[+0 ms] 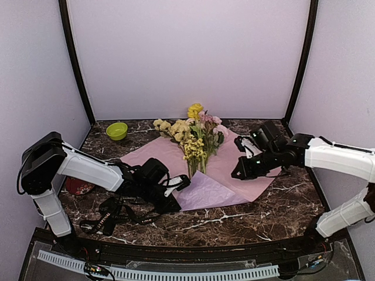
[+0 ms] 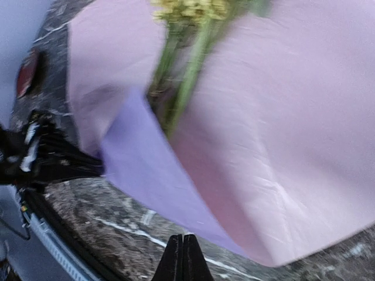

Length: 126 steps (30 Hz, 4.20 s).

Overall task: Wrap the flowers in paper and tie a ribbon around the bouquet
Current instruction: Press the fold line of the 1/4-folded wrapping paper, then pick up the one-fourth-folded wrapping paper from the center of the board, then fold the one-fourth-folded wrapping paper at the center of the board.

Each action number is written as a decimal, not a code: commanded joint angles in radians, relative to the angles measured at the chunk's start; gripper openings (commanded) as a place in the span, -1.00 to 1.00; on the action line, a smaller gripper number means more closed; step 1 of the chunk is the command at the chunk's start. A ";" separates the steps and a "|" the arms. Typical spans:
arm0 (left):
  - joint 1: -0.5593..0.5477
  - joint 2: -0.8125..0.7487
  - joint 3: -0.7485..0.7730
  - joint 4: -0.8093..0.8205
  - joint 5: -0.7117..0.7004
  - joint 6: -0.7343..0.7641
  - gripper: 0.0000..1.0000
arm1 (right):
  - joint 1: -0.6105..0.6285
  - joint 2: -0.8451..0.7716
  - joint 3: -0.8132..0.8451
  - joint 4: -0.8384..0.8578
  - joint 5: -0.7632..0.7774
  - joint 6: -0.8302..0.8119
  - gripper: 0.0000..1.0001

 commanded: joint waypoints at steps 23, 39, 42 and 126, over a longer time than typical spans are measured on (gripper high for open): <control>0.040 -0.107 0.036 -0.187 0.017 -0.138 -0.21 | 0.151 0.614 0.078 0.372 -0.291 -0.030 -1.00; 0.302 -0.272 -0.165 -0.087 0.035 -0.743 0.27 | 0.156 0.607 0.079 0.360 -0.269 -0.027 -1.00; 0.342 -0.225 -0.176 -0.049 0.062 -0.770 0.31 | 0.157 0.609 0.078 0.364 -0.269 -0.024 -1.00; 0.140 0.182 0.576 -0.162 -0.094 -0.402 -1.00 | 0.090 0.353 -0.015 0.361 -0.168 0.080 -1.00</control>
